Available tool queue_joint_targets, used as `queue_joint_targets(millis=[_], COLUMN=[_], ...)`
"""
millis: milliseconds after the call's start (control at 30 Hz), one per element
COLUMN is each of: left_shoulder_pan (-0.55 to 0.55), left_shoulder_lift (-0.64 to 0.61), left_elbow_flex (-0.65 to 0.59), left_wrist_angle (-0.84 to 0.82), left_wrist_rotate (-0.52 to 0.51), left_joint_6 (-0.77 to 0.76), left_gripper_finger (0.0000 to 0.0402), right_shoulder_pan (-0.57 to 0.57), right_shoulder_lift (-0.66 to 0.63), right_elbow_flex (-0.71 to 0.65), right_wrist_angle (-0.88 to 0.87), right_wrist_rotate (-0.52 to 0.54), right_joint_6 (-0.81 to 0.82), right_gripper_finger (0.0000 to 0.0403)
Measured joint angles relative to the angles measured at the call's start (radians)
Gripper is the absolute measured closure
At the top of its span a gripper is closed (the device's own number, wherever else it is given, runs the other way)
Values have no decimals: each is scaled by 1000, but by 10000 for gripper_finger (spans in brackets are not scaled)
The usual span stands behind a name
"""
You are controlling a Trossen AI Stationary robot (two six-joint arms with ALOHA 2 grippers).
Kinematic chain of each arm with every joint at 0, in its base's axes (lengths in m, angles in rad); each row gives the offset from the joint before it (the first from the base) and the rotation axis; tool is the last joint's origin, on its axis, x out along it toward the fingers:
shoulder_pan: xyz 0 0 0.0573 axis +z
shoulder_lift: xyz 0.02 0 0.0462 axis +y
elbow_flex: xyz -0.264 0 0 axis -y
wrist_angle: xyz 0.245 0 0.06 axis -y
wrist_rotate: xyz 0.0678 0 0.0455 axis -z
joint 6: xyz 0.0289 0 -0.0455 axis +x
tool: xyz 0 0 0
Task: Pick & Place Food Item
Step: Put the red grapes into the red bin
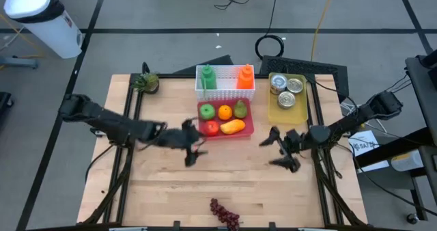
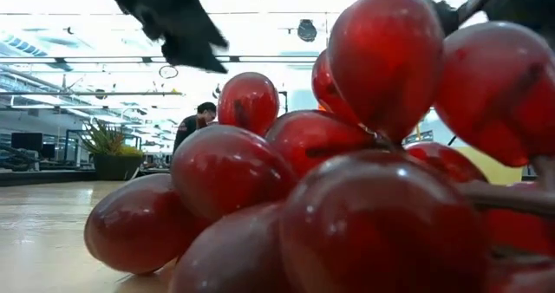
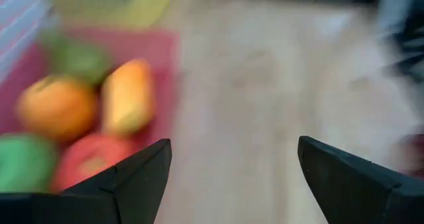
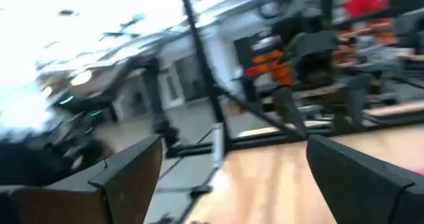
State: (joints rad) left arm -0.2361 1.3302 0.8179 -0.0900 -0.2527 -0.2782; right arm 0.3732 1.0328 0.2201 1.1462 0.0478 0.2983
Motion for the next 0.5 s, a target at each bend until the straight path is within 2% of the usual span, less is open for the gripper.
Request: queue_joint_targets(millis=[100,200,300,433,500], left_shoulder_pan=[-80,-120,-145,-175,-184], left_shoulder_lift=[-77,-184,-271,-336,-355], left_elbow_flex=[-125,-198,-242,-253,-255], left_wrist_angle=[221,332,429,450,449], left_wrist_rotate=[6,22,24,25,27], left_joint_6=[74,139,138,138,146], left_gripper_finger=[60,63,68,74,76], right_shoulder_pan=[130,243,301,332,338], right_shoulder_lift=[85,220,359,545,641], right_elbow_flex=[140,346,592,903,1022], right_wrist_angle=[-117,-283,-545,-1004,-1190], right_wrist_rotate=[55,155,254,452,502], right_joint_6=[-97,-192,-204,14,174], right_gripper_finger=[46,46,46,46,46])
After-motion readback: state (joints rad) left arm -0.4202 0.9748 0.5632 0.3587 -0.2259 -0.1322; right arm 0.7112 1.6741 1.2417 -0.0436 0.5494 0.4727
